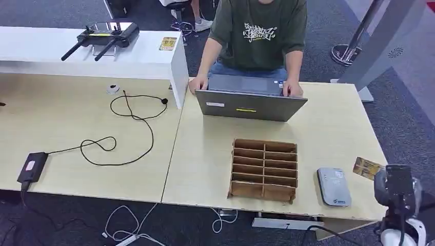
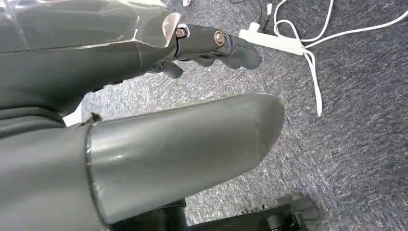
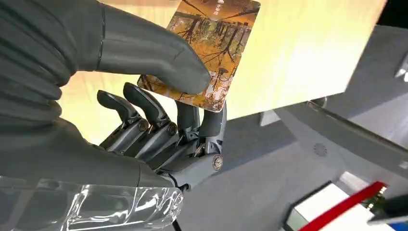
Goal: Pass the card to the sensor for recognition and then transmit it.
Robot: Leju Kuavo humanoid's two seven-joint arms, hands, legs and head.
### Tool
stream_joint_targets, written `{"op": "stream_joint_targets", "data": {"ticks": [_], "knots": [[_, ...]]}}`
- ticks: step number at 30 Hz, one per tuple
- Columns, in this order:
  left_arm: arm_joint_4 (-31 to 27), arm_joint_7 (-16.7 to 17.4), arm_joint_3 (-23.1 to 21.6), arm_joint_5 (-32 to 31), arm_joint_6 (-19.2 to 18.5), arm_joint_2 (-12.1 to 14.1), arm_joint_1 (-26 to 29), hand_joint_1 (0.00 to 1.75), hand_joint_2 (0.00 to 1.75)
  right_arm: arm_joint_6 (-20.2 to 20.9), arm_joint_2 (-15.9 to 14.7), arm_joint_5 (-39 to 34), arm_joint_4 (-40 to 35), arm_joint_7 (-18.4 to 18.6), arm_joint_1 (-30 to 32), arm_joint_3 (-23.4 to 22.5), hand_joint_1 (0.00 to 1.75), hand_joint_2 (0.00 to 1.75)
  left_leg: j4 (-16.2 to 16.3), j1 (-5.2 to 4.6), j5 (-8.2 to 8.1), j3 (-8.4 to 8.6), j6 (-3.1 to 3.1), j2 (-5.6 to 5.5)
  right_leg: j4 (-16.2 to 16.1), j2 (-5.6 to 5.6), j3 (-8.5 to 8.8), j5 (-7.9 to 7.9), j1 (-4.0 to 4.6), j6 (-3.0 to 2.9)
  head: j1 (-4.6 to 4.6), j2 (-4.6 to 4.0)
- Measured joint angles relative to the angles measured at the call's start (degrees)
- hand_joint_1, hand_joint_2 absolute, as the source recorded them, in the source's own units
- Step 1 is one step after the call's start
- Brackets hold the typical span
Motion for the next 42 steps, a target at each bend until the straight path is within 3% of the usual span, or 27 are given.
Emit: {"op": "stream_joint_targets", "data": {"ticks": [9,10,12,13,28,35,42], "knots": [[-0.72,-1.03,-0.22,-0.28,1.18,0.0,0.0,0.0,0.0,-0.07,0.02,0.16,6.71,0.07,-3.27,0.02,1.75,1.75,0.0,0.0,0.01,0.01,0.0,-0.01,0.0,-0.01,0.01,0.01,-0.01,0.0,0.0,0.0],[-0.72,-2.52,-0.22,-0.13,1.18,-0.02,0.03,0.0,0.0,-0.09,0.02,0.15,7.03,0.2,-3.39,0.02,1.75,1.75,0.0,0.0,0.01,0.0,0.0,-0.02,0.0,-0.01,0.0,0.01,-0.01,0.0,-0.02,0.0],[0.33,-8.77,-0.22,0.31,1.25,-0.42,-0.35,0.0,0.0,-0.11,0.02,0.09,7.91,0.79,-3.56,0.0,1.75,1.75,0.0,0.0,0.01,0.0,0.0,-0.03,0.0,-0.02,-0.01,0.0,-0.01,0.0,-0.02,0.0],[1.12,-9.25,-0.22,0.74,1.36,-0.96,-0.49,0.0,0.0,-0.04,0.0,0.05,8.17,1.21,-3.61,0.0,1.75,1.75,0.0,0.0,0.01,0.01,0.0,-0.03,0.0,-0.01,0.0,0.0,-0.01,0.0,0.0,0.0],[2.65,-9.09,-0.7,4.83,1.4,-1.29,-0.37,0.0,0.0,3.63,-0.15,0.55,7.84,7.04,0.24,-0.04,1.75,1.75,0.0,0.0,0.0,-0.01,0.01,-0.02,-0.01,0.0,-0.03,0.0,0.0,0.0,-0.04,0.0],[2.67,-7.3,-0.72,3.19,1.4,-1.33,-0.35,0.0,0.0,8.32,1.51,3.1,1.81,10.62,6.46,-1.02,1.75,1.75,0.0,0.01,-0.02,-0.03,0.0,-0.02,-0.01,0.0,-0.04,-0.01,0.01,0.01,-0.04,0.0],[2.56,-5.09,-0.72,2.51,1.1,-1.21,-0.34,0.0,0.0,12.8,3.19,4.65,0.49,11.22,8.96,-3.15,1.75,1.75,0.0,0.01,-0.02,-0.01,0.0,0.05,-0.01,0.04,-0.03,-0.01,0.0,0.01,-0.02,0.0]]}}
